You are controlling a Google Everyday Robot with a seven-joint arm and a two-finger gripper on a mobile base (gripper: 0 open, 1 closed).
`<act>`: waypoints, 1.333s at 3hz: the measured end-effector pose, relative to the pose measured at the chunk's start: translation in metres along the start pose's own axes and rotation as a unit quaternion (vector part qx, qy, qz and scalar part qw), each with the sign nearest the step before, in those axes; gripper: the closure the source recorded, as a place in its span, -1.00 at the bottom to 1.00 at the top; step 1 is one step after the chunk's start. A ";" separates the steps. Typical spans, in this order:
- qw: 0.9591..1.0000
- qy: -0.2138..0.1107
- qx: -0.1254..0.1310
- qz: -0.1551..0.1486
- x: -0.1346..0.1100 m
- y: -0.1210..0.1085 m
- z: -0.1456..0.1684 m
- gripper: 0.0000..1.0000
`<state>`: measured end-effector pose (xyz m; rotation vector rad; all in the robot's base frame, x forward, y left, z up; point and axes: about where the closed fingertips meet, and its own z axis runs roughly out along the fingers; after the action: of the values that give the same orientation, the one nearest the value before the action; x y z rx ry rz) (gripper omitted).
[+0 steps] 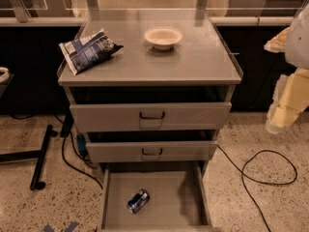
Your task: Pick pepsi can from bottom drawer and place on counter
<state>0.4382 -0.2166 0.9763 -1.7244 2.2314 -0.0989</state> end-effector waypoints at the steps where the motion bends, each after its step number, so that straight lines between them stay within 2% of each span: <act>1: 1.000 0.000 0.000 0.000 0.000 0.000 0.000 -1.00; 2: 1.000 -0.020 0.000 -0.009 -0.010 -0.002 0.024 -1.00; 3: 0.997 -0.063 -0.017 -0.036 -0.038 0.006 0.095 -1.00; 4: 0.989 -0.105 -0.039 -0.098 -0.074 0.017 0.181 -1.00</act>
Offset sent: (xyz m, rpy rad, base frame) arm 0.0443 0.0494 -0.0881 0.1314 -0.0347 0.1149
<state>0.4914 -0.1161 0.8162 -1.8953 1.9365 0.1227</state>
